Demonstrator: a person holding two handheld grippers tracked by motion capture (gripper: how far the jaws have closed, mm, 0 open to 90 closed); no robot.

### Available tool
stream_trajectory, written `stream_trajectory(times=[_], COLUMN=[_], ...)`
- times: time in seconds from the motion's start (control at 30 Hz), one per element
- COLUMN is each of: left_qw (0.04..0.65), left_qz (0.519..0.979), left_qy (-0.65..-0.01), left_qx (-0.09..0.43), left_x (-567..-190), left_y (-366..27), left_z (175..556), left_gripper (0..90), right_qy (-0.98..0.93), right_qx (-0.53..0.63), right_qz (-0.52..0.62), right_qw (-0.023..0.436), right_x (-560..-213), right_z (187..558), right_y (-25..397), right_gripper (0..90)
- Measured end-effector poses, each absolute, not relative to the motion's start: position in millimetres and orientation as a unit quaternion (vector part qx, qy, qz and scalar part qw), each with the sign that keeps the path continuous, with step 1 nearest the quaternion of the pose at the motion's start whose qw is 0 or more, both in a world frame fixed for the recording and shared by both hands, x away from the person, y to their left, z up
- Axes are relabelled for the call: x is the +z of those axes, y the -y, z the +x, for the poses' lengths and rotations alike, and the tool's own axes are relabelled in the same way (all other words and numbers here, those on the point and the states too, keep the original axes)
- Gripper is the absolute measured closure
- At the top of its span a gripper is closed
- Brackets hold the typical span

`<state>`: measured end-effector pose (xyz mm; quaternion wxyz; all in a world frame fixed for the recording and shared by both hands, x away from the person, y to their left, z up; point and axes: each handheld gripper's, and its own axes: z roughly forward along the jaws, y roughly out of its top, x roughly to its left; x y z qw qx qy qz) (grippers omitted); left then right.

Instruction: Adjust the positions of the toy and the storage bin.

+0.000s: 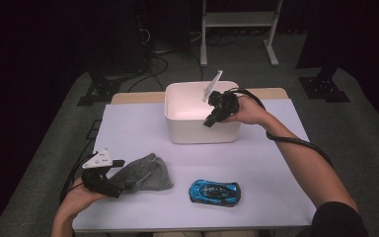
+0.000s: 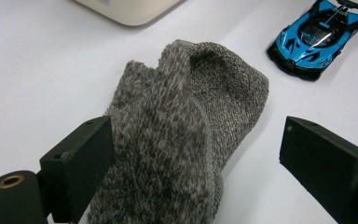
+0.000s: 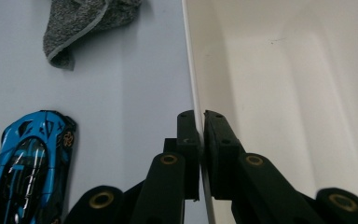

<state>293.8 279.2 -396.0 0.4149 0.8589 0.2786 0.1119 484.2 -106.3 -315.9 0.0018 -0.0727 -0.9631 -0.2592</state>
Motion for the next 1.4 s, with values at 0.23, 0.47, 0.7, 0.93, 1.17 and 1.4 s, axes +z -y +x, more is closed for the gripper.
stream_trajectory(times=[0.23, 0.47, 0.7, 0.93, 1.17, 1.4], left_qw=[0.412, 0.412, 0.410, 0.409, 0.408, 0.409], left_qz=[0.862, 0.862, 0.863, 0.865, 0.866, 0.865], left_qy=[-0.275, -0.273, -0.272, -0.271, -0.268, -0.269], left_qx=[0.110, 0.111, 0.110, 0.109, 0.110, 0.110], left_x=[-396.8, -396.1, -396.9, -397.1, -396.5, -396.5], left_y=[-276.1, -274.5, -273.0, -272.0, -271.7, -272.0], left_z=[293.6, 292.7, 292.3, 291.5, 291.4, 291.1], left_gripper=[9.2, 9.2, 9.2, 9.2, 9.2, 9.2], right_qy=[0.961, 0.955, 0.950, 0.949, 0.952, 0.953], right_qx=[-0.264, -0.285, -0.299, -0.302, -0.298, -0.297], right_qz=[-0.078, -0.081, -0.091, -0.085, -0.072, -0.069], right_qw=[0.003, 0.012, 0.005, 0.006, 0.004, 0.003], right_x=[-314.4, -320.1, -322.3, -322.9, -322.1, -322.3], right_z=[464.8, 443.4, 428.8, 414.8, 404.9, 402.8], right_y=[115.4, 125.3, 134.2, 134.5, 130.3, 130.0], right_gripper=[84.6, 84.5, 83.3, 84.1, 85.1, 85.0])
